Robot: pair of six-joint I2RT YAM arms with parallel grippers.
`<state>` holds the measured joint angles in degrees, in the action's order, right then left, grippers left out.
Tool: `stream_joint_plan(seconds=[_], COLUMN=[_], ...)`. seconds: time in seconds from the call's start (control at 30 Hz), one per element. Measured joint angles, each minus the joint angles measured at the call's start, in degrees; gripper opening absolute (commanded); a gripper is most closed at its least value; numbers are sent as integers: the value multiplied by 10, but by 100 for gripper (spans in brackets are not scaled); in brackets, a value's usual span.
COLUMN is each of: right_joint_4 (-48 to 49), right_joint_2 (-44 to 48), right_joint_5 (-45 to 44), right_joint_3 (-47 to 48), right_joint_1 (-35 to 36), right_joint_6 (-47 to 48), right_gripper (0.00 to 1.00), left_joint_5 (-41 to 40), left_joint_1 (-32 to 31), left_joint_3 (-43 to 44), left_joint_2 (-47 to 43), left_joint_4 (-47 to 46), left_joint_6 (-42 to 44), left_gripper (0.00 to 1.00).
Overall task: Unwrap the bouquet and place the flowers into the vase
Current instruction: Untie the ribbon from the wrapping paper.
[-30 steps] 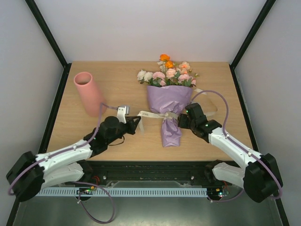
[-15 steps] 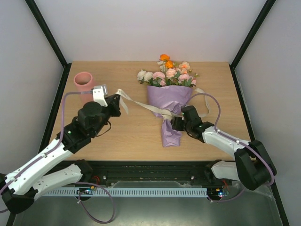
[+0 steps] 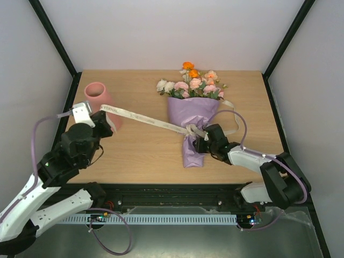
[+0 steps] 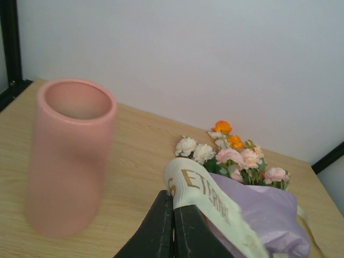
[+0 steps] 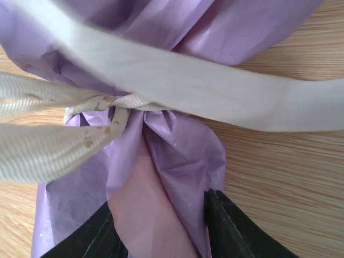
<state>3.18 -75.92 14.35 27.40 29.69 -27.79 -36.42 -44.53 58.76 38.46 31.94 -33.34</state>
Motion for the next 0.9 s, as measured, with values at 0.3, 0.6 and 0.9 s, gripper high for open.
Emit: stream_joint_plan(seconds=[0.3,0.6,0.9], right_joint_4=[66,71,-28], right_joint_2=[-42,-50,13], right_joint_5=[38,18,-52], right_joint_3=[0,3,40], right_joint_1=[38,102,104], right_joint_6=[-3,5,20], right_gripper=[37,44,47], left_joint_5=[-29,-10,127], left_joint_1=[0,0,2], left_joint_3=[29,-37,-211], left_joint_2=[-57,-114,-111], left_joint_4=[62,66,-27], left_joint_6=[13,-14,-31], left_gripper=[3,37,86])
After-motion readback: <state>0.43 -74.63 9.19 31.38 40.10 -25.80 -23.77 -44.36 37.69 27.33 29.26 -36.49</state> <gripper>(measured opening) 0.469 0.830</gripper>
